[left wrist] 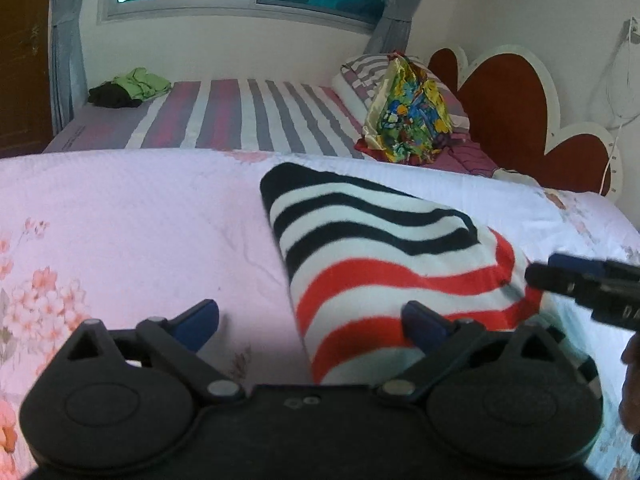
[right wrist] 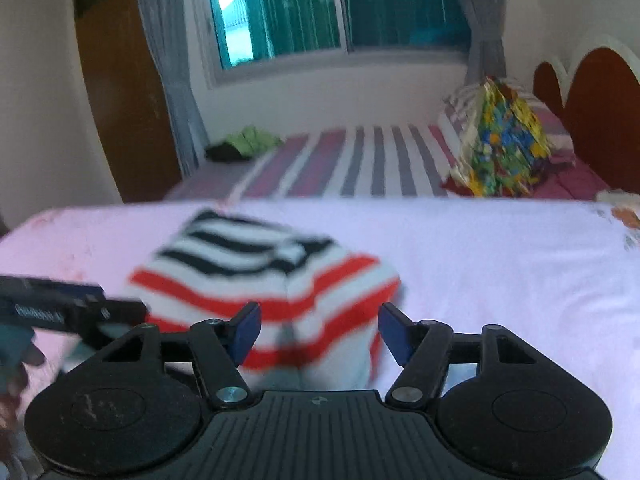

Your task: Fold small clothes

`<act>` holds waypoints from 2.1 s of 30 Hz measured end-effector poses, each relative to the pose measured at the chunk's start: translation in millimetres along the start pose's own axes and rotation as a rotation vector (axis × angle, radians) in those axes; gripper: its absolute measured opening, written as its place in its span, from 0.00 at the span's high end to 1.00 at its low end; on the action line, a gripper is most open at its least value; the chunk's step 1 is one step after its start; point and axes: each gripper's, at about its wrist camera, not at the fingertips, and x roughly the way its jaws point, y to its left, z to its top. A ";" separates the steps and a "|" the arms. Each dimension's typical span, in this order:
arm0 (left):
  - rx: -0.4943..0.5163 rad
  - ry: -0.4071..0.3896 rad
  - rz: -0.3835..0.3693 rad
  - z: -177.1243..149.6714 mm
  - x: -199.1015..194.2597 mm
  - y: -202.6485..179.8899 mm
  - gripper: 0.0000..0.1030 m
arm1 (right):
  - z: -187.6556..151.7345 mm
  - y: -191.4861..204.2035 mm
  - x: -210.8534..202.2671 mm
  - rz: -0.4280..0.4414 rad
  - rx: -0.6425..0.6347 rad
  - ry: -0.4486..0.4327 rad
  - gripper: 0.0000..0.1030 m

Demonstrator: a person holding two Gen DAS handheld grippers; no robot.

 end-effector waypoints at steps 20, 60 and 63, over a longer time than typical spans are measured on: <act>-0.007 0.006 -0.143 -3.0 -23.9 13.3 0.19 | -7.4 -38.3 -21.8 0.050 0.294 0.108 0.22; -0.231 0.067 -0.308 -47.7 -34.5 28.9 0.18 | -29.7 -26.8 -70.8 0.071 0.308 0.093 0.01; -0.342 0.101 -0.394 -45.9 -18.9 39.3 0.29 | -37.5 -34.0 -60.4 0.106 0.367 0.103 0.02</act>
